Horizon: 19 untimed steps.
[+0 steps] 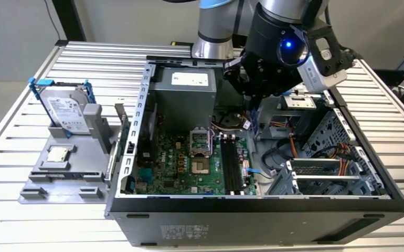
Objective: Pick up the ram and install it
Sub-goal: 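Insert the ram into the slot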
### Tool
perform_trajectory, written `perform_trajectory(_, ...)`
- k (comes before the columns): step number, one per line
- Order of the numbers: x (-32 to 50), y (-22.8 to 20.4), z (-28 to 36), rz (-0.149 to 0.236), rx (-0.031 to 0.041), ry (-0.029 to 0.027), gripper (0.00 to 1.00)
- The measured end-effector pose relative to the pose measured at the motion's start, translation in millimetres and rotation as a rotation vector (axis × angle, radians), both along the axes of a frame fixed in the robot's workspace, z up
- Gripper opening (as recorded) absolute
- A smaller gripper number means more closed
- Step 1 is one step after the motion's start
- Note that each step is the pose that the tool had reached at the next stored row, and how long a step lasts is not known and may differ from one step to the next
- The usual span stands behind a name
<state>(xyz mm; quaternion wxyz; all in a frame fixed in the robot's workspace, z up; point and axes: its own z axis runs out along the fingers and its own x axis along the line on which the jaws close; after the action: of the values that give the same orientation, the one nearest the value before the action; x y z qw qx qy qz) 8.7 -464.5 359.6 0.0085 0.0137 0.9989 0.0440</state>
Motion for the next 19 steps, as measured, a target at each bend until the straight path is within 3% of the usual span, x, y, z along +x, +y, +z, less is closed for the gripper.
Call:
perform_trajectory(7,7.9,0.0,-12.6,0.0,-0.0012,0.0001,0.0)
perform_trajectory(14,10.7,0.0,-25.2,0.0,-0.0036,-0.001,0.0)
perform_trajectory(19,10.8,0.0,-30.0,0.0,-0.0289,-0.0024,0.0)
